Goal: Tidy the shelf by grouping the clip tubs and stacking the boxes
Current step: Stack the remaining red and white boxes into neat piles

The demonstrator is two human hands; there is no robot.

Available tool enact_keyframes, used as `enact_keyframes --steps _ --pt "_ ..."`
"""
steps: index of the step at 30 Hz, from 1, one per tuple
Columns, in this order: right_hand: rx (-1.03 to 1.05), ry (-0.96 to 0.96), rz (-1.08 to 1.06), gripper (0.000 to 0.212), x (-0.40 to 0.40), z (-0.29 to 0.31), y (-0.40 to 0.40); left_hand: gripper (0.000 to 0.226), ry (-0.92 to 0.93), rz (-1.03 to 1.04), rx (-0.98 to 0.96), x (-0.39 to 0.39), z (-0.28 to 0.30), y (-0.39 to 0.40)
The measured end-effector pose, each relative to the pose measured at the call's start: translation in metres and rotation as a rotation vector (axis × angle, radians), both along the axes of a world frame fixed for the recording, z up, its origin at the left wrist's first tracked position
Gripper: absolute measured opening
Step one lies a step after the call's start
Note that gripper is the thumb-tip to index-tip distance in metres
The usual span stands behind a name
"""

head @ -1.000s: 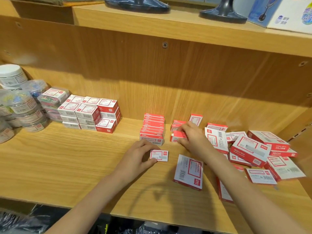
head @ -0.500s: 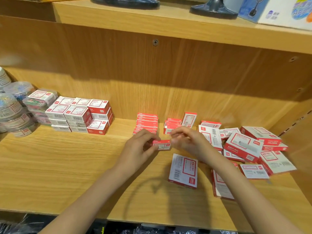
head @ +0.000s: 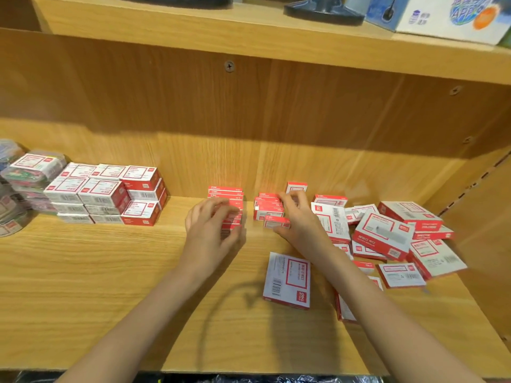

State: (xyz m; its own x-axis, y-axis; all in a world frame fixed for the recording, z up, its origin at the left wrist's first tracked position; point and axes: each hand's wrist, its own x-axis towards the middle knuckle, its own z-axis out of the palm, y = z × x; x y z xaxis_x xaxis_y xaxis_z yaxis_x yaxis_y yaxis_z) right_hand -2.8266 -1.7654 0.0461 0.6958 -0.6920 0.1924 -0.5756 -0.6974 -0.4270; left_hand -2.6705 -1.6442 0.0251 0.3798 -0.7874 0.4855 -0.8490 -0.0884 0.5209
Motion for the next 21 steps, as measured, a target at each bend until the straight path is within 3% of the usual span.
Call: enact_keyframes --steps 4,9,16,21 --pt "-0.022 0.01 0.01 0.068 0.01 -0.003 -0.003 0.054 0.007 -0.053 0.04 0.003 -0.002 0.0" --pt "-0.087 0.009 -0.013 0.057 0.01 -0.002 -0.003 0.071 -0.044 -0.125 0.157 0.007 -0.006 0.004" --pt "-0.055 0.098 0.005 0.05 0.017 -0.004 -0.005 0.061 -0.302 -0.149 0.297 0.011 -0.006 0.007" --pt "-0.037 0.096 0.016 0.048 0.023 -0.013 0.001 0.073 -0.398 -0.108 0.374 0.015 0.003 0.002"
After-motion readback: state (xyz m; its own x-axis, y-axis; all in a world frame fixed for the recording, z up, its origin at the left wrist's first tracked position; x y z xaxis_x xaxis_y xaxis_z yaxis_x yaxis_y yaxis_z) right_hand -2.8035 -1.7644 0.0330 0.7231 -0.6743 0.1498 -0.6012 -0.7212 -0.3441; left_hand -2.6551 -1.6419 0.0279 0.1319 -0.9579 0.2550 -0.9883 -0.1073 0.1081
